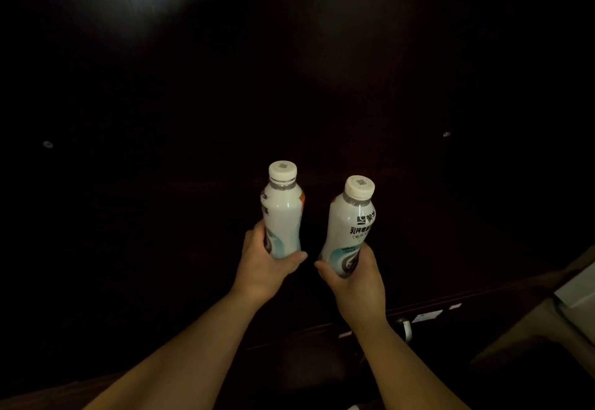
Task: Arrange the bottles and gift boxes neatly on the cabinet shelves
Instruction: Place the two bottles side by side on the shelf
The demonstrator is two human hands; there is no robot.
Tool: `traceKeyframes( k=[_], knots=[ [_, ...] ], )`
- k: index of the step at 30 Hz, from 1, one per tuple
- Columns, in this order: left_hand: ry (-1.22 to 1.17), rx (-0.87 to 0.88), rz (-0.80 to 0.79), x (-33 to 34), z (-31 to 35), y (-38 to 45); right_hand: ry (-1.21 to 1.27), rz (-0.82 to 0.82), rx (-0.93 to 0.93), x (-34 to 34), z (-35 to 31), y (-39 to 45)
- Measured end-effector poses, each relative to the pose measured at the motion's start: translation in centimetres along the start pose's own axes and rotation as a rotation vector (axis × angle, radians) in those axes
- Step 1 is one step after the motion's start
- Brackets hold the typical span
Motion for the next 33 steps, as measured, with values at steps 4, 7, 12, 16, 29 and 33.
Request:
traceKeyframes(
  k=[4,7,12,16,29,33],
  knots=[
    [0.096,0.001,0.010,0.8,0.5,-0.3,-0.007,0.002,0.005,-0.1,0.2,0.0],
    [-0.007,-0.036,-0.060,0.8,0.5,-0.7,-0.017,0.002,-0.003,-0.1,0.3,0.1],
    [-0.038,0.046,-0.118,0.6,0.6,-0.8,-0.020,-0.003,0.000,0.1,0.4,0.2],
    [0.145,0.075,-0.025,0.5,1.2,-0.9,-0.010,-0.008,0.008,0.1,0.6,0.1],
    [0.075,0.008,-0.195,-0.2,0.4,-2.1,0.144,-0.129,0.054,-0.3,1.0,0.1],
    [0.074,0.000,-0.131,-0.5,0.4,-2.5,0.106,-0.196,0.066,-0.3,1.2,-0.1]
  ],
)
Point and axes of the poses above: each hand's wrist, its own y-axis towards the middle knuckle, its own x-axis out of the palm, z = x × y, the point moved 7 cm from there along y, towards the middle knuckle, and after that the axes turned 1 degree about -x, right-handed, at the moved point
